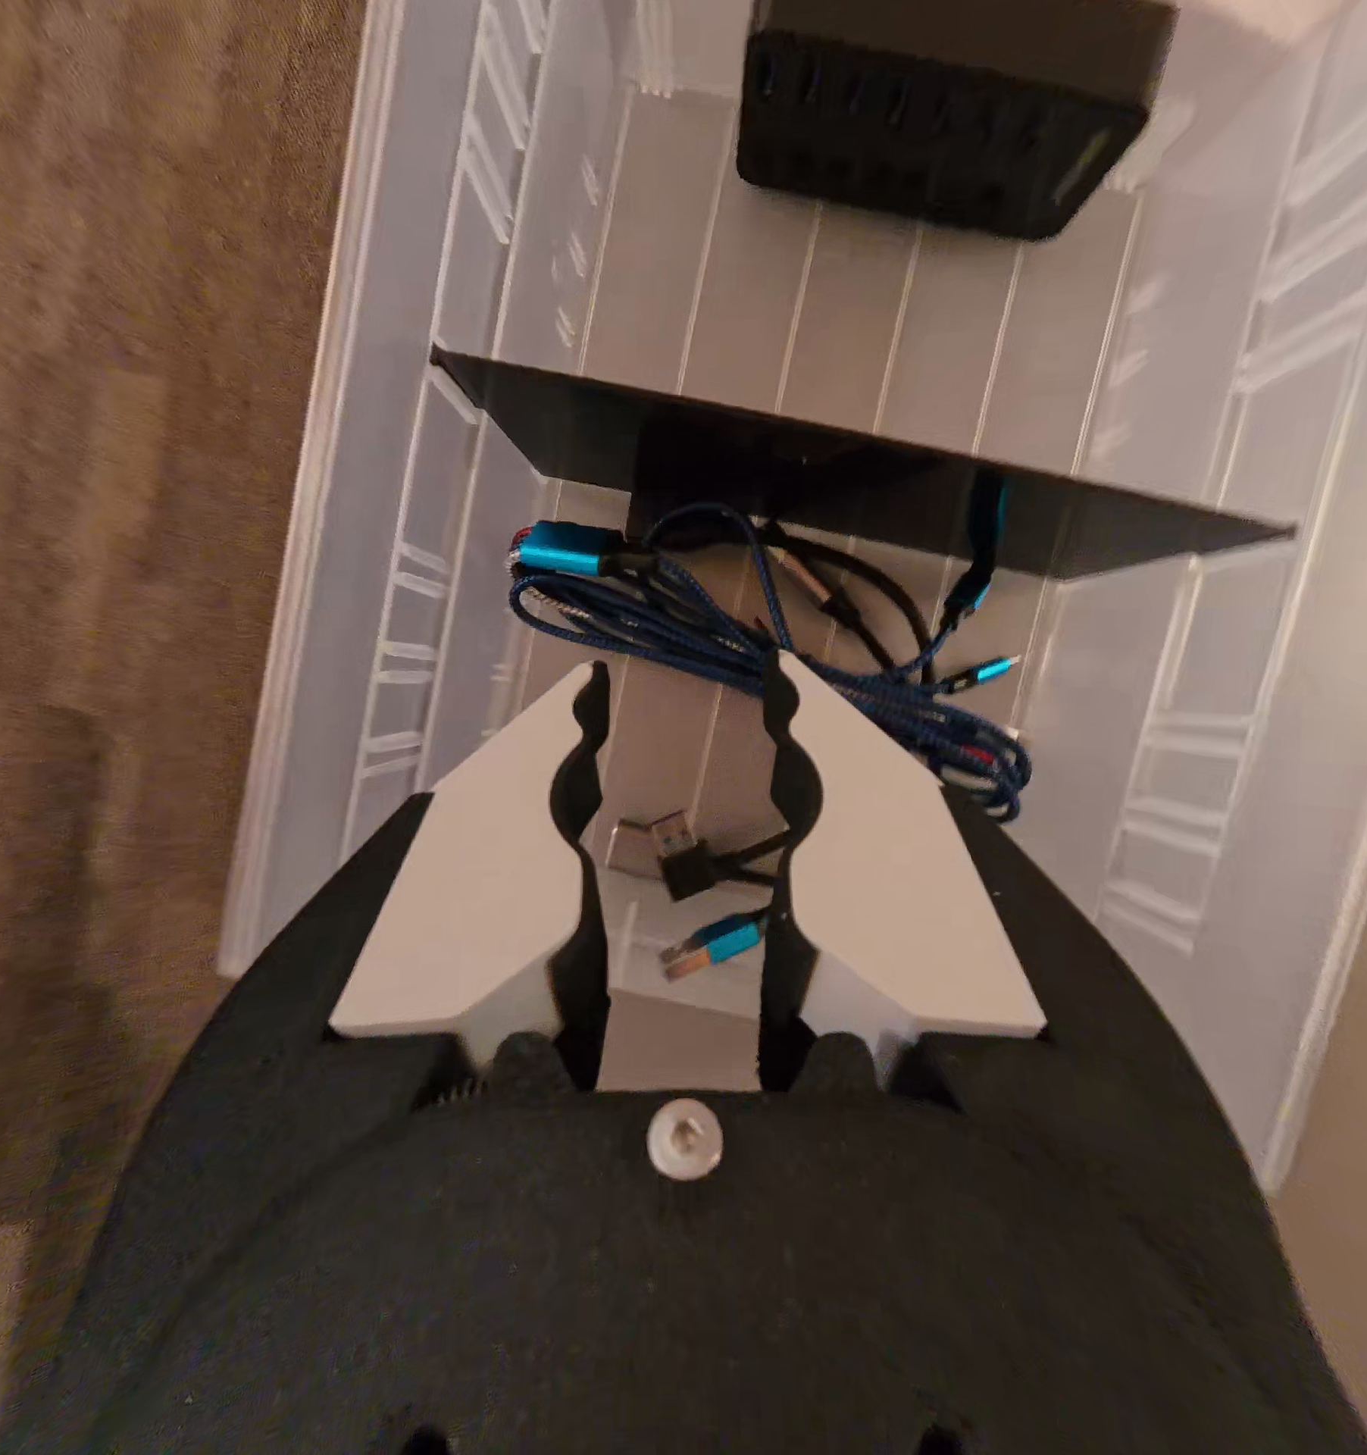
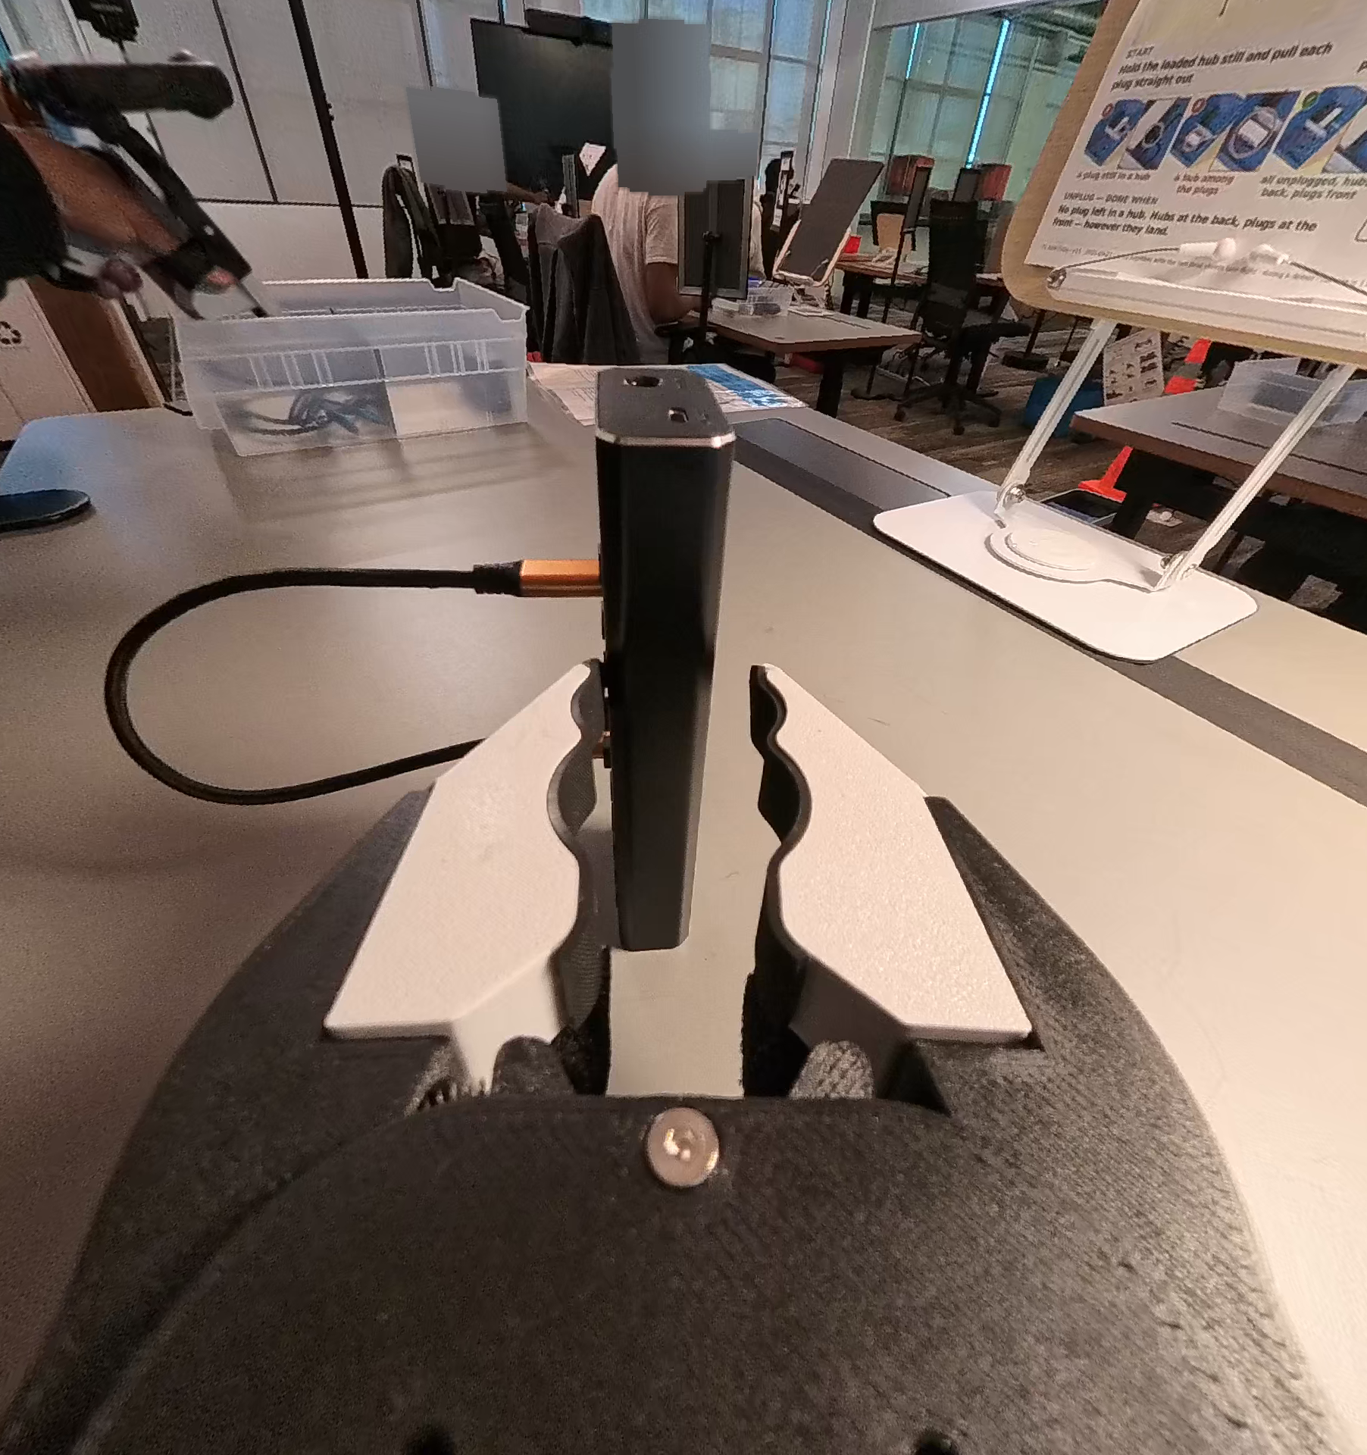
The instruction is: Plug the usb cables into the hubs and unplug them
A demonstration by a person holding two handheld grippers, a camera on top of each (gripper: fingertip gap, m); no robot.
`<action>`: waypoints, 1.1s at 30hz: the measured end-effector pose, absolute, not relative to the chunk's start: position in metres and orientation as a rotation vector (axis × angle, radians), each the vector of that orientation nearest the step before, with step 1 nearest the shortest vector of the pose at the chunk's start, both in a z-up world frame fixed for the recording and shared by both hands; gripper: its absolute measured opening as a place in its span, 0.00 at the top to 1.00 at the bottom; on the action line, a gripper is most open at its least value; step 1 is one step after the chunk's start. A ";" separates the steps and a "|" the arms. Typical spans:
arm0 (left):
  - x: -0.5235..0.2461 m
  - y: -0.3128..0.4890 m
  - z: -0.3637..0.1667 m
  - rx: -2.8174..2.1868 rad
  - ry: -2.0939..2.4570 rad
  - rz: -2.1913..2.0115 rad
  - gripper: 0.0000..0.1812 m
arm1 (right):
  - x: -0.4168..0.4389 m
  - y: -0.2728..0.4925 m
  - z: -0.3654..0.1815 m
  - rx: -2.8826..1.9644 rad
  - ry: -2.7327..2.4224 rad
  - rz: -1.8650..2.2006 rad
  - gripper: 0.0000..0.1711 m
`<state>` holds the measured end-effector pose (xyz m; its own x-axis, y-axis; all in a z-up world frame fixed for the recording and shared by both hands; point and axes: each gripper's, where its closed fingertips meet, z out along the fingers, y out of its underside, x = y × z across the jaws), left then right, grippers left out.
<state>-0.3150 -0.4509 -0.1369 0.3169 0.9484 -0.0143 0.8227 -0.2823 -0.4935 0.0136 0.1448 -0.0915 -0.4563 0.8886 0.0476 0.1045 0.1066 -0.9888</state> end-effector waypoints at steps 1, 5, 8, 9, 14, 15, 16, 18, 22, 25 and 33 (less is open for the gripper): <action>-0.318 -0.449 -0.141 -2.148 -1.605 0.400 0.76 | 0.014 0.145 -0.091 -0.982 -1.685 1.418 0.78; -0.324 -0.440 -0.162 -2.098 -1.679 0.295 0.75 | 0.014 0.145 -0.092 -0.984 -1.681 1.420 0.78; -0.329 -0.435 -0.174 -2.122 -1.700 0.281 0.77 | 0.014 0.145 -0.092 -0.985 -1.681 1.420 0.78; -0.329 -0.434 -0.176 -2.131 -1.695 0.283 0.79 | 0.014 0.145 -0.092 -0.985 -1.681 1.419 0.78; -0.331 -0.432 -0.153 -2.106 -1.619 0.360 0.97 | 0.014 0.146 -0.091 -0.984 -1.682 1.414 0.78; -0.331 -0.433 -0.146 -2.106 -1.602 0.392 0.97 | 0.015 0.146 -0.091 -0.983 -1.684 1.414 0.78; -0.330 -0.434 -0.137 -2.098 -1.584 0.425 0.97 | 0.015 0.146 -0.091 -0.982 -1.685 1.415 0.78; -0.328 -0.434 -0.111 -2.052 -1.542 0.502 0.97 | 0.015 0.146 -0.090 -0.982 -1.685 1.419 0.78; -0.323 -0.432 -0.036 -1.924 -1.408 0.724 0.97 | 0.016 0.147 -0.087 -0.980 -1.673 1.430 0.79; -0.311 -0.413 0.028 -1.833 -1.214 0.883 0.97 | 0.017 0.147 -0.084 -0.976 -1.665 1.431 0.79; -0.237 -0.286 0.104 -1.814 -0.719 0.897 0.97 | 0.018 0.150 -0.080 -0.954 -1.650 1.401 0.78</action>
